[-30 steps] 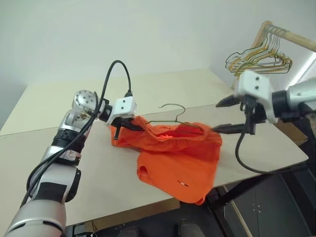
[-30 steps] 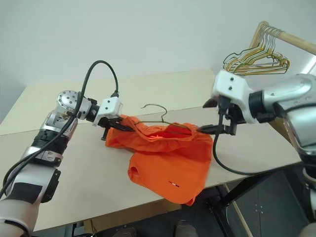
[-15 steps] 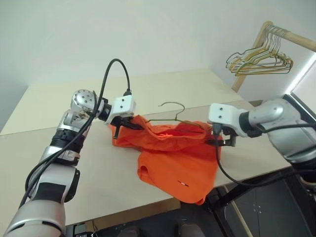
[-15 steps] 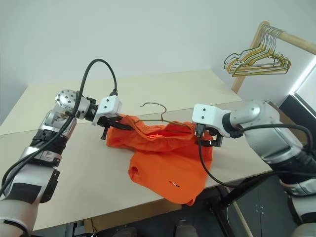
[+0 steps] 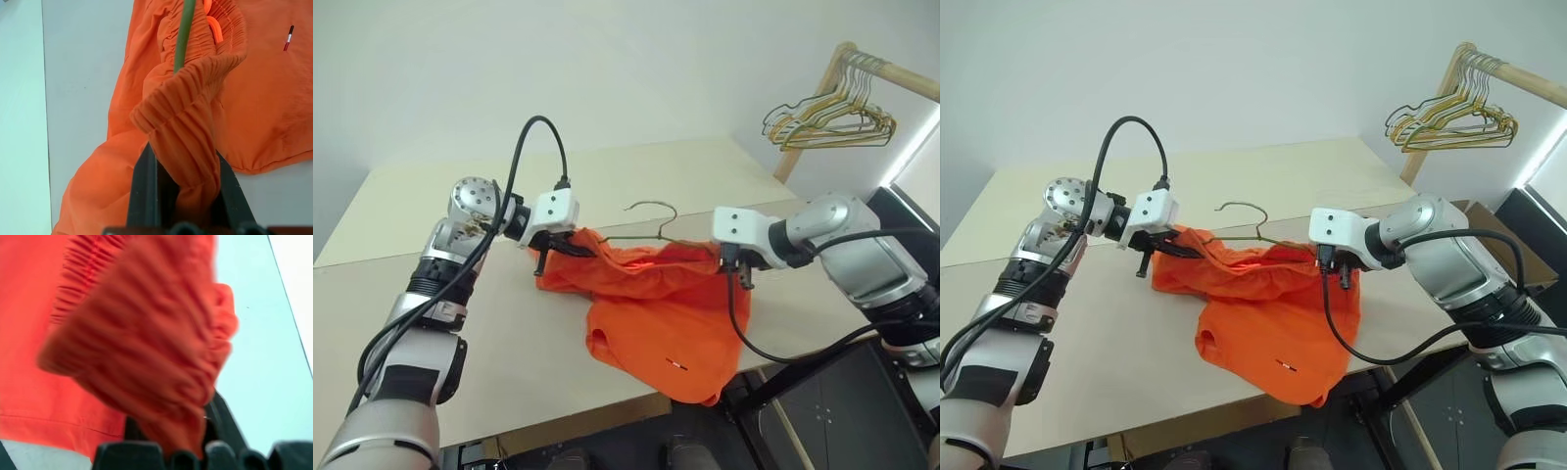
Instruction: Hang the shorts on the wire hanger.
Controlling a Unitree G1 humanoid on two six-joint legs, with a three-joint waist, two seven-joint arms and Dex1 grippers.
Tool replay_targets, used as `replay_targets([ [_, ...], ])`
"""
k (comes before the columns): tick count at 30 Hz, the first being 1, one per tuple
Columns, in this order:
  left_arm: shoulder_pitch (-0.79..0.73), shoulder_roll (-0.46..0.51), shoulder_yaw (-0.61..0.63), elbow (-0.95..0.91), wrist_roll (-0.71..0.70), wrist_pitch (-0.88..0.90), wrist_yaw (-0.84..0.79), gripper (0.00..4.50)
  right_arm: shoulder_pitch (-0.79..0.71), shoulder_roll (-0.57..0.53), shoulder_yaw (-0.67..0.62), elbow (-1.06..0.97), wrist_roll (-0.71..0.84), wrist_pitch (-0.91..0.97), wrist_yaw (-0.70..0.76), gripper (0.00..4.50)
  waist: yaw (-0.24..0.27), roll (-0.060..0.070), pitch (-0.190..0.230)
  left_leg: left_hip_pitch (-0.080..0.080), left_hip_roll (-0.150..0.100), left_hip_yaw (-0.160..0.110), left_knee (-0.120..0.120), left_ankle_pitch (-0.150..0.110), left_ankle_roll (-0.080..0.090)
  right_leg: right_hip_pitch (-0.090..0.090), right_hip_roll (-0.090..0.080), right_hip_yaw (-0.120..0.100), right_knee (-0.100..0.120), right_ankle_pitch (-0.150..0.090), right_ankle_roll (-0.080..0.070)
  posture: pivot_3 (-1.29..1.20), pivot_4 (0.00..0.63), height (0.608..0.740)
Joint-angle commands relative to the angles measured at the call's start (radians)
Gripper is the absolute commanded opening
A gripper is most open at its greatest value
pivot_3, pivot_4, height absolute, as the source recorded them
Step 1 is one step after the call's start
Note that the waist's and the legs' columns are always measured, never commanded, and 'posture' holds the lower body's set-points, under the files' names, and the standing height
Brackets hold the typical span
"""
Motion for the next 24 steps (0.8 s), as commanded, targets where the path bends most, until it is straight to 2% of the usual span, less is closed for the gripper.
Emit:
replay_targets([
  [1,-0.010,0.011,0.029,-0.015,-0.028,-0.071,-0.011,0.02,-0.035,0.001,-0.044,0.002,0.018,-0.007,0.030,0.02,0.000,0.000,0.000,0.000,0.000,0.000,0.000,0.000,0.000,0.000,0.000,0.000,0.000,0.000,0.000,-0.08,0.000,0.740],
  [2,-0.010,0.009,0.031,-0.011,-0.033,-0.075,-0.017,0.02,-0.036,0.001,-0.048,0.002,0.023,-0.004,0.037,0.02,0.000,0.000,0.000,0.000,0.000,0.000,0.000,0.000,0.000,0.000,0.000,0.000,0.000,0.000,0.000,-0.08,0.000,0.740],
  [5,-0.014,0.003,0.046,-0.006,-0.073,-0.059,-0.053,0.87,-0.035,-0.004,-0.062,-0.002,0.045,0.008,0.059,0.00,0.000,0.000,0.000,0.000,0.000,0.000,0.000,0.000,0.000,0.000,0.000,0.000,0.000,0.000,0.000,-0.08,0.000,0.740],
  [11,-0.029,-0.007,0.062,0.018,-0.099,-0.056,-0.043,2.81,0.001,-0.029,-0.098,-0.040,0.093,0.047,0.086,0.00,0.000,0.000,0.000,0.000,0.000,0.000,0.000,0.000,0.000,0.000,0.000,0.000,0.000,0.000,0.000,-0.09,0.000,0.740],
  [16,-0.036,-0.015,0.118,0.041,-0.127,-0.035,0.026,4.48,0.101,-0.071,-0.179,-0.113,0.177,0.155,0.077,0.00,0.003,0.000,0.000,0.000,0.000,0.000,0.000,0.000,0.000,0.000,0.000,0.000,0.000,0.000,0.000,-0.08,0.000,0.740],
  [21,0.015,-0.045,0.239,-0.069,-0.148,-0.067,0.279,4.49,0.263,-0.066,-0.344,-0.233,0.283,0.352,-0.037,0.00,0.007,0.000,0.000,0.000,0.000,-0.001,0.000,0.000,0.000,0.001,-0.001,-0.001,0.000,0.000,0.000,-0.08,0.000,0.740],
  [24,0.052,-0.062,0.294,-0.182,-0.185,0.001,0.383,4.49,0.338,-0.025,-0.451,-0.307,0.350,0.474,-0.117,0.00,0.009,0.000,0.000,0.000,0.000,-0.001,0.000,0.000,0.000,0.001,-0.002,0.000,0.001,0.000,0.000,-0.08,0.000,0.740],
])
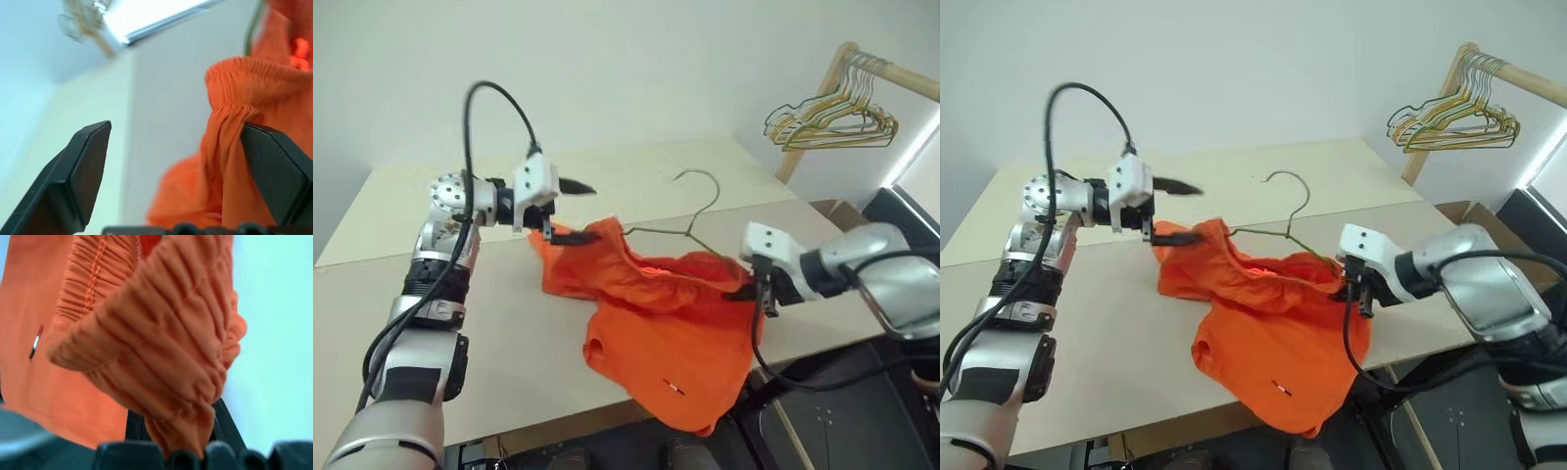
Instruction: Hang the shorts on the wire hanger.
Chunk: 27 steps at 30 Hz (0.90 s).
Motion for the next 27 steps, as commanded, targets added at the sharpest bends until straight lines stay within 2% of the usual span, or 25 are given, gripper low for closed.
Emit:
replay_targets([
  [1,0.030,-0.016,0.073,-0.177,-0.074,0.100,0.127,4.49,0.052,0.034,-0.154,-0.114,0.079,0.141,-0.103,0.00,0.001,0.000,0.000,0.000,0.000,0.000,0.000,0.000,0.000,0.000,0.000,0.000,0.000,0.000,0.000,-0.09,0.000,0.740],
  [8,0.188,-0.118,0.117,-0.683,-0.323,0.549,0.395,4.49,0.183,0.198,-0.456,-0.315,0.132,0.503,-0.327,0.00,0.010,0.000,0.000,0.004,0.000,-0.002,0.000,0.000,0.000,0.006,-0.001,0.000,0.000,0.001,0.001,-0.13,0.000,0.740],
  [12,0.231,-0.190,0.114,-0.850,-0.440,0.688,0.522,4.49,0.288,0.229,-0.605,-0.392,0.132,0.570,-0.430,0.00,0.020,0.000,-0.001,0.009,0.000,-0.004,0.000,-0.001,0.002,0.012,-0.002,-0.001,-0.003,0.001,0.001,-0.16,0.000,0.740],
  [18,0.236,-0.270,0.093,-0.903,-0.506,0.744,0.633,4.49,0.374,0.307,-0.784,-0.412,0.187,0.570,-0.602,0.00,-0.010,0.004,-0.003,0.015,-0.003,-0.002,-0.001,-0.002,0.002,0.017,-0.001,0.002,-0.003,0.000,0.001,-0.21,0.000,0.740],
  [21,0.209,-0.297,0.102,-0.881,-0.553,0.771,0.666,4.49,0.352,0.338,-0.859,-0.360,0.219,0.570,-0.719,0.00,-0.028,0.005,-0.004,0.019,-0.003,0.000,-0.004,-0.002,0.002,0.018,0.001,0.005,-0.003,0.000,0.001,-0.22,0.000,0.740],
  [27,0.201,-0.279,0.089,-0.885,-0.574,0.790,0.673,4.49,0.273,0.343,-0.944,-0.235,0.266,0.570,-0.982,0.00,-0.064,0.009,-0.007,0.020,-0.003,0.002,-0.005,-0.002,0.004,0.017,0.002,0.009,-0.003,0.000,0.001,-0.23,0.000,0.740],
])
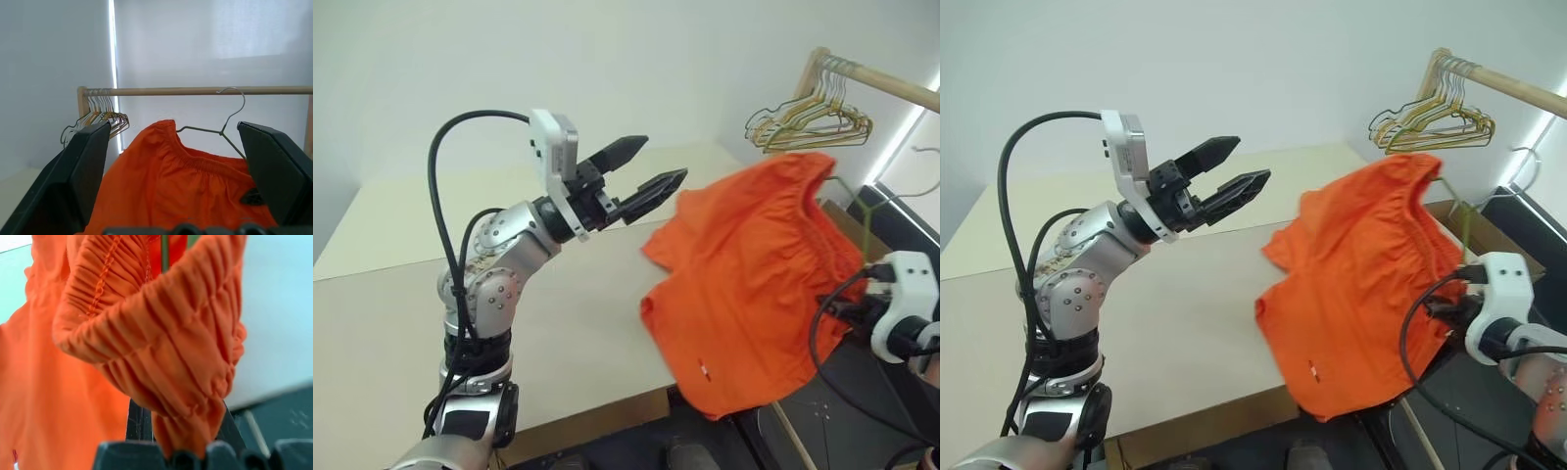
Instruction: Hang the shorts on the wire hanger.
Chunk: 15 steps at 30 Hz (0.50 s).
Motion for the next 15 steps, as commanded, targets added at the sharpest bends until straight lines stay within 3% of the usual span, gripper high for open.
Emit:
replay_targets([
  [1,-0.026,0.011,0.001,-0.016,-0.018,0.004,0.014,4.49,-0.067,-0.019,-0.050,0.041,0.027,0.008,-0.155,0.00,-0.007,0.002,-0.001,0.000,0.000,0.000,0.000,0.000,0.001,0.000,0.000,0.000,0.000,0.000,0.000,-0.23,0.000,0.740],
  [11,-0.013,0.041,0.001,-0.034,-0.013,-0.014,0.033,4.49,-0.368,-0.078,-0.077,0.332,0.121,0.008,-0.531,0.00,-0.034,0.007,-0.004,0.002,0.000,0.002,-0.007,-0.002,0.004,0.000,0.001,0.006,-0.001,0.000,0.000,-0.20,0.000,0.740],
  [15,-0.008,0.051,0.006,-0.041,-0.022,-0.012,0.041,4.49,-0.484,-0.107,-0.104,0.473,0.090,0.008,-0.644,0.00,-0.033,0.007,-0.004,0.003,-0.001,0.003,-0.009,-0.002,0.003,-0.001,0.001,0.009,-0.002,0.000,0.001,-0.19,0.000,0.740],
])
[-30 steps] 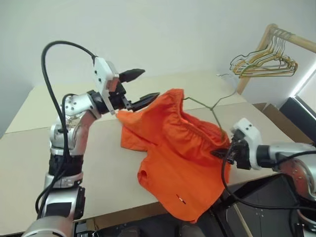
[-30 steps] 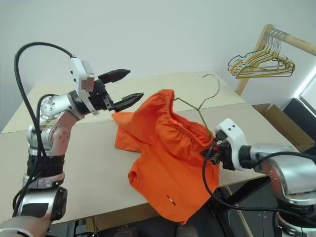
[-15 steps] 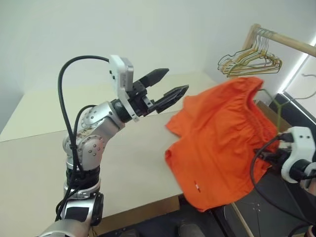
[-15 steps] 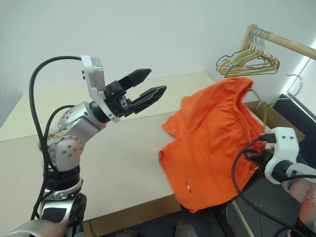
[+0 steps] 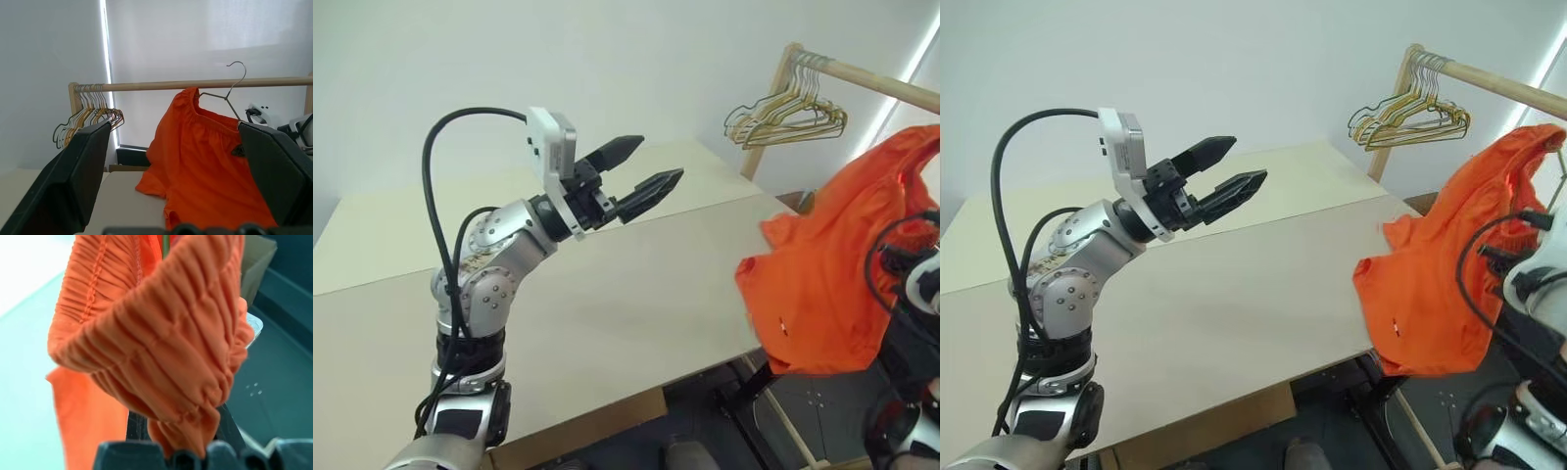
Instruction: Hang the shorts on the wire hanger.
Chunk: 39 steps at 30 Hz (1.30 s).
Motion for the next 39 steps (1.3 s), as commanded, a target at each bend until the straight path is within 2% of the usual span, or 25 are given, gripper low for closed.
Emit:
replay_targets([
  [1,-0.005,0.013,0.015,-0.037,-0.012,-0.009,0.011,4.49,-0.081,-0.050,-0.031,0.066,-0.019,0.008,-0.077,0.00,0.002,0.000,0.000,0.000,0.000,0.000,0.000,0.000,0.000,0.000,0.000,0.000,0.000,0.000,0.000,-0.18,0.000,0.740],
  [8,0.016,0.024,0.023,-0.066,-0.042,-0.002,0.024,4.49,-0.211,-0.090,-0.032,0.222,-0.093,0.008,-0.137,0.00,0.003,0.001,0.000,0.000,0.000,0.001,-0.001,0.001,-0.001,-0.001,0.000,0.002,-0.001,0.000,0.001,-0.17,0.000,0.740],
  [15,0.014,0.036,0.010,-0.068,-0.063,-0.008,0.005,4.49,-0.354,-0.108,-0.150,0.410,-0.262,-0.003,-0.147,0.00,0.004,0.001,0.000,0.001,0.001,0.002,-0.002,0.000,-0.001,0.000,0.000,0.002,-0.002,0.000,0.002,-0.20,0.000,0.740],
  [19,-0.007,0.032,0.000,-0.044,-0.058,-0.017,-0.012,4.49,-0.390,-0.157,-0.167,0.512,-0.313,-0.066,-0.113,0.00,0.002,0.002,0.000,0.001,0.000,0.002,-0.003,0.000,-0.001,-0.001,-0.001,0.003,-0.003,0.000,0.002,-0.20,0.000,0.740],
  [30,0.005,0.047,0.008,-0.069,-0.115,-0.007,-0.027,4.49,-0.396,-0.282,-0.157,0.792,-0.379,-0.251,-0.039,0.00,-0.001,0.003,0.001,0.002,0.000,0.004,-0.004,0.000,0.000,0.001,0.000,0.004,-0.005,0.000,0.003,-0.18,0.000,0.740],
  [37,0.002,0.053,0.005,-0.070,-0.132,-0.008,-0.024,4.49,-0.345,-0.281,-0.130,0.846,-0.405,-0.313,-0.055,0.00,0.000,0.004,0.001,0.003,0.001,0.004,-0.005,0.000,-0.001,0.003,0.000,0.004,-0.010,0.001,0.004,-0.18,0.000,0.740],
  [39,0.003,0.055,0.005,-0.069,-0.133,-0.009,-0.024,4.50,-0.332,-0.274,-0.115,0.834,-0.405,-0.315,-0.047,0.58,0.001,0.004,0.001,0.003,0.001,0.004,-0.005,0.000,-0.001,0.005,0.000,0.004,-0.012,0.001,0.005,-0.18,0.000,0.740],
])
